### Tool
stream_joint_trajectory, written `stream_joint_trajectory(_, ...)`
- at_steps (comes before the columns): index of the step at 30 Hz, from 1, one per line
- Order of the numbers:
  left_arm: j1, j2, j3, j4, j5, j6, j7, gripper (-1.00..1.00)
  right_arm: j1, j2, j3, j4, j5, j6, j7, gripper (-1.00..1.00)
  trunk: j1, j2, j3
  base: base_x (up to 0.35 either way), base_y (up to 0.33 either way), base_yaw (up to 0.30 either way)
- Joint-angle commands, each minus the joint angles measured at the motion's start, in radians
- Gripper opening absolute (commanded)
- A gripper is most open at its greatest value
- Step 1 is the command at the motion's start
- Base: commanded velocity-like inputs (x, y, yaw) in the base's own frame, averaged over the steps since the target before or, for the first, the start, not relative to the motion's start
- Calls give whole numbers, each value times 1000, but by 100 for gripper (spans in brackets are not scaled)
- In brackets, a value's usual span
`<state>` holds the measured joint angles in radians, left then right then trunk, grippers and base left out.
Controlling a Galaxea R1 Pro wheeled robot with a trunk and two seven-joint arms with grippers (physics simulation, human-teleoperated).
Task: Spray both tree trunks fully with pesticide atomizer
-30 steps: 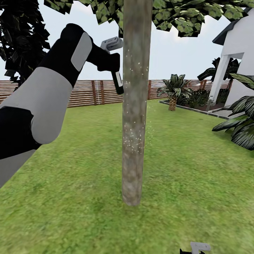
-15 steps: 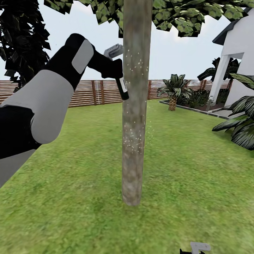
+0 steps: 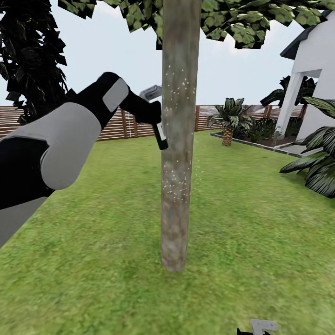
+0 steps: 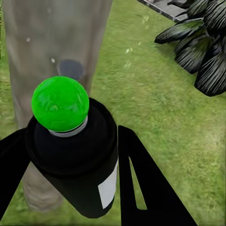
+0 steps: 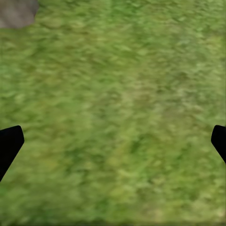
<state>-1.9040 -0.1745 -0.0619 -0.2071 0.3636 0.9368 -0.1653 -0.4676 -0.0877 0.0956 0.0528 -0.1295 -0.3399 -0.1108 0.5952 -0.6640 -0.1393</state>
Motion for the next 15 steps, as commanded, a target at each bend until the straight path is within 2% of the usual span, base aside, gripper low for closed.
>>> stream_joint_trajectory(1, -1, 0, -5, 19, 6, -11, -1, -100, -2, 0, 9, 4, -10, -7, 0, 100, 0, -2, -2, 0, 0, 0)
stream_joint_trajectory(4, -1, 0, -5, 58, 6, -33, -20, -100, -2, 0, 9, 4, -10, -7, 0, 100, 0, -2, -2, 0, 0, 0)
stream_joint_trajectory(8, -1, 0, -6, 68, 6, -39, -105, -100, -1, 0, 9, 4, -10, -7, 0, 100, 0, -2, -2, 0, 0, 0)
stream_joint_trajectory(12, 0, 0, -5, 71, 5, -40, -118, -100, -1, 0, 9, 4, -10, -7, 0, 100, 0, -2, -2, 0, 0, 0)
stream_joint_trajectory(15, 3, 0, -6, 72, 4, -69, -121, -100, -1, 0, 9, 4, -10, -7, 0, 100, 0, -2, -2, 0, 0, 0)
